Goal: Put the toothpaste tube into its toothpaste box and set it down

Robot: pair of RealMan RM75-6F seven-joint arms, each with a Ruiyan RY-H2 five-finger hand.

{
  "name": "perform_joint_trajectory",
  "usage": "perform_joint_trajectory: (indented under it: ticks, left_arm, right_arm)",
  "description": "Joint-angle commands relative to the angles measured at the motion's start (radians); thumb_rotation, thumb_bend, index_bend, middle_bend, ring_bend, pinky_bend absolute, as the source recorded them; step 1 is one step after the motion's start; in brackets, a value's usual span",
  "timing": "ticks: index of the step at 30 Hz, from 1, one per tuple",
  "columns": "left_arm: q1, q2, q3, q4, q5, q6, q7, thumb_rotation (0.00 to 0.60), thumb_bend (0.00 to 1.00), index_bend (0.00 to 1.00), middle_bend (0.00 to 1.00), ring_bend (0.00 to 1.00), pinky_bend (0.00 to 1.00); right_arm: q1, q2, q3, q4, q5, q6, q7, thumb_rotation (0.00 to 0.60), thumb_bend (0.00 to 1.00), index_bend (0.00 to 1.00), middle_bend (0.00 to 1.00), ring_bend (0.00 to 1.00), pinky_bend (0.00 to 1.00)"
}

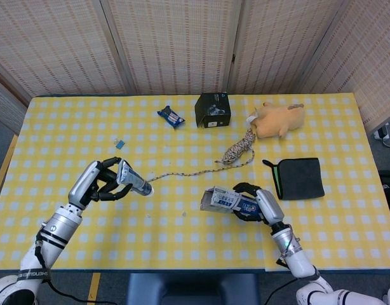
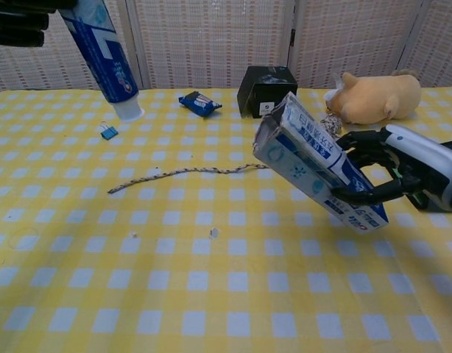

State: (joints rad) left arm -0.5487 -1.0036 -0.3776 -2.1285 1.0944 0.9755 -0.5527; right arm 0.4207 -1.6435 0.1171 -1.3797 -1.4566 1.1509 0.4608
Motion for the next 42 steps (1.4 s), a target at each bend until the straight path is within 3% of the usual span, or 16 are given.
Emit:
perform_joint_trajectory:
  ticks: [1, 12, 21, 42]
  left_arm:
    - [-0.014, 0.027, -0.033, -0.018, -0.028, -0.017, -0.031, 0.600, 0.42, 0.76, 1.00, 1.00, 1.00]
    - [-0.047, 0.059, -0.083, -0.063, -0.098, -0.033, -0.041, 0.600, 0.43, 0.76, 1.00, 1.00, 1.00]
    - [-0.077, 0.053, -0.094, -0.084, -0.147, -0.032, -0.009, 0.600, 0.43, 0.76, 1.00, 1.00, 1.00]
    - [-0.138, -0.009, -0.080, -0.092, -0.224, -0.015, 0.086, 0.600, 0.43, 0.76, 1.00, 1.00, 1.00]
  right_arm:
    - [0.017, -0.046, 0.017, 0.035, 0.012, -0.009, 0.039, 0.600, 0.31, 0.47, 0.32, 0.32, 0.28]
    - [0.060, -0.242, 0.063, 0.167, 0.029, -0.005, 0.193, 0.600, 0.31, 0.47, 0.32, 0.32, 0.28]
    - [0.097, -0.350, 0.072, 0.231, 0.026, -0.020, 0.240, 0.600, 0.31, 0.47, 0.32, 0.33, 0.28]
    - [0.167, -0.446, 0.125, 0.264, 0.035, -0.040, 0.291, 0.600, 0.31, 0.47, 0.31, 0.33, 0.28]
